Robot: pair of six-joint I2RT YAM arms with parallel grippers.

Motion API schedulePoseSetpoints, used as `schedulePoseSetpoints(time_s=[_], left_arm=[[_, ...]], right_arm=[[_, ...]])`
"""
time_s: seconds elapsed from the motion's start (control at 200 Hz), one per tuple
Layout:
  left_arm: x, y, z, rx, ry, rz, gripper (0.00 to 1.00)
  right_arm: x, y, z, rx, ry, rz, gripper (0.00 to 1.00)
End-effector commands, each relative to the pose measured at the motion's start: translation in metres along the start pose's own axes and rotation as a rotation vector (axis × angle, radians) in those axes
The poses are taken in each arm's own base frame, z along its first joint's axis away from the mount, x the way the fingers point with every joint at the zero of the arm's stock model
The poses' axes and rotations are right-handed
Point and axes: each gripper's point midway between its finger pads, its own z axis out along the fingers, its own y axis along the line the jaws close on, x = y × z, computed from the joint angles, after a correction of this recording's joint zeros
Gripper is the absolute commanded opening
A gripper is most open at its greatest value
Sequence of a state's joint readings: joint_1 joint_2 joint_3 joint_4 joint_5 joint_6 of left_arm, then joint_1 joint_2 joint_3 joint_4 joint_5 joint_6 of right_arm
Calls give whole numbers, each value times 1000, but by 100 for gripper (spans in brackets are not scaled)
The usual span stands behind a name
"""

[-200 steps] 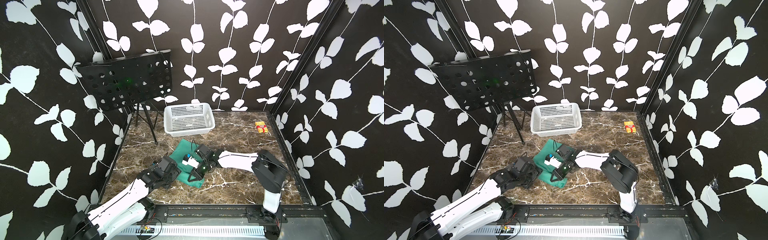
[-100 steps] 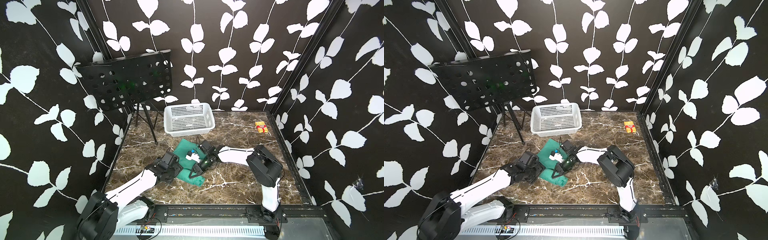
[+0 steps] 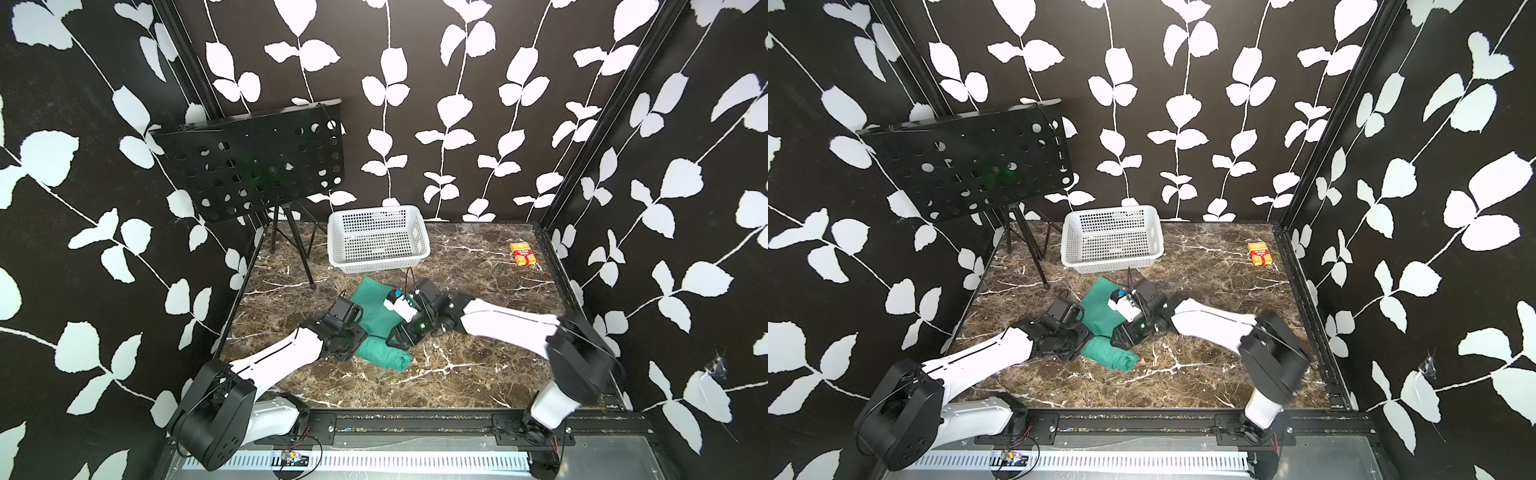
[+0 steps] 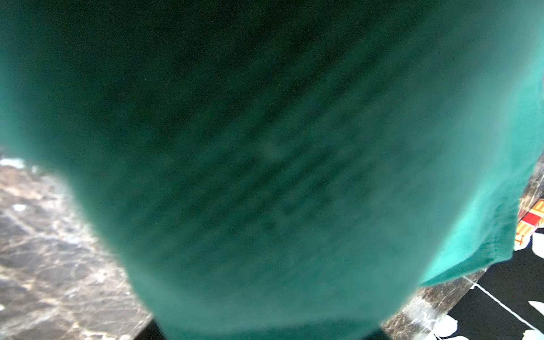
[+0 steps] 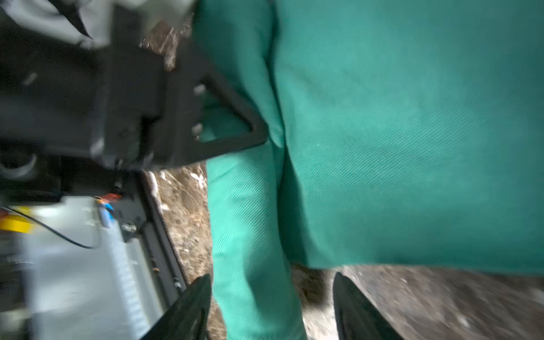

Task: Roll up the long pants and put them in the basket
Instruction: Roll the long pant at the center of the board.

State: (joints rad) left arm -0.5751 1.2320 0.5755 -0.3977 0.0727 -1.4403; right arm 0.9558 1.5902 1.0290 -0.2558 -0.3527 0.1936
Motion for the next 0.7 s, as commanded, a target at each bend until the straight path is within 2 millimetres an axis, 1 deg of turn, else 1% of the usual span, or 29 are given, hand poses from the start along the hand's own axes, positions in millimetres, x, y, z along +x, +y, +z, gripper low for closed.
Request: schedulePoseSetpoints(time_s=[0.0,0.08,0.175,0.19,0.215,0.315,0.42,0.49,0.54,0.57,0.635,0.695], left_arm=[[1,43,7,-152,-1,-49,55],[2,43,7,-153,5,-56,55],[2,44,8,-154,6,-62,55],[2,45,8,-156,7,-64,55],[2,45,9,-157,7,-66,55],[3,46,8,-158,5,-69,55],[2,47,8,-162,3,-74,55],[2,47,7,-164,0,-74,55],[2,47,6,-165,0,-76,55],[1,47,5,-164,-3,-75,55],[-1,44,2,-154,-15,-74,56],[-4,38,-3,-133,-30,-68,61]], right_arm=[[3,5,2,277,-98,-402,73],[5,20,9,349,-124,-570,75],[6,22,24,431,-93,-672,75],[4,23,24,444,-96,-684,75],[8,18,33,476,-66,-705,75],[8,8,44,593,-45,-778,75],[12,-1,55,636,-25,-801,74],[17,-6,61,650,-6,-808,71],[20,-10,65,662,10,-807,67],[21,-12,66,664,15,-801,62],[24,-13,67,654,27,-778,46],[27,-13,65,628,27,-749,30]])
